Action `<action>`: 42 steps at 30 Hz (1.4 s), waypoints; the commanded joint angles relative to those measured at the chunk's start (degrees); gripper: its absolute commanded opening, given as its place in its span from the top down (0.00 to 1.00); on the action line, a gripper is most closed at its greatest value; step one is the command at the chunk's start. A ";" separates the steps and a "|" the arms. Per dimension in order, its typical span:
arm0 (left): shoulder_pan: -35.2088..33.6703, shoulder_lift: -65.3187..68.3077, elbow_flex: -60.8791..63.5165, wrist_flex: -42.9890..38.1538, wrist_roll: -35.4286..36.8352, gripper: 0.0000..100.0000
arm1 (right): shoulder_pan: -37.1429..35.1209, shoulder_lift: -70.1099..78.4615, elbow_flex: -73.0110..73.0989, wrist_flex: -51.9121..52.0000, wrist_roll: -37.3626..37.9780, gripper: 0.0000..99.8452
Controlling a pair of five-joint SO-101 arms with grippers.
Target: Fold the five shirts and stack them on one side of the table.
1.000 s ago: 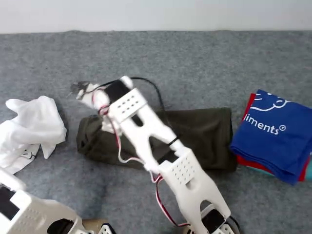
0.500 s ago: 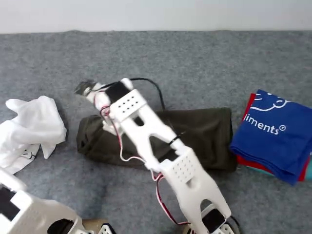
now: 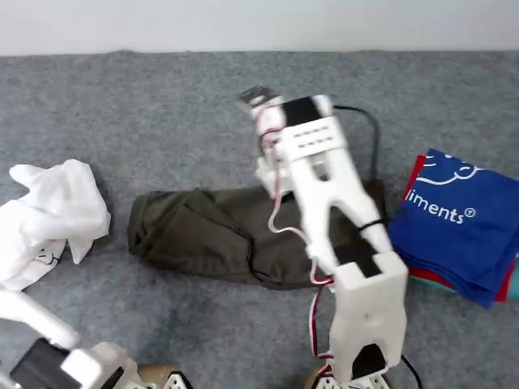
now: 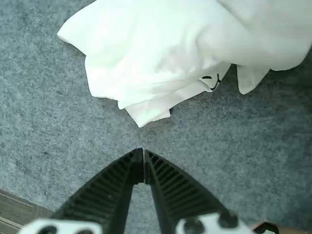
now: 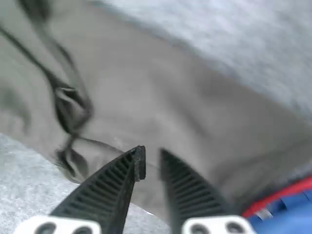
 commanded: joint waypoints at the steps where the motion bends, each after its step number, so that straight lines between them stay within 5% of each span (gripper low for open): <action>1: 2.64 -5.98 2.07 1.41 -1.93 0.98 | 6.46 -4.62 0.53 2.33 -0.35 0.79; 19: 11.69 -15.38 17.63 1.49 -5.01 0.90 | 24.13 1.45 9.41 -9.36 2.46 0.77; 34: 11.69 -15.74 17.45 1.49 -5.10 0.90 | 25.10 1.54 31.38 -25.98 4.48 0.77; 42: 11.69 -15.82 17.27 1.49 -5.10 0.90 | 24.92 2.95 31.30 -25.98 5.01 0.98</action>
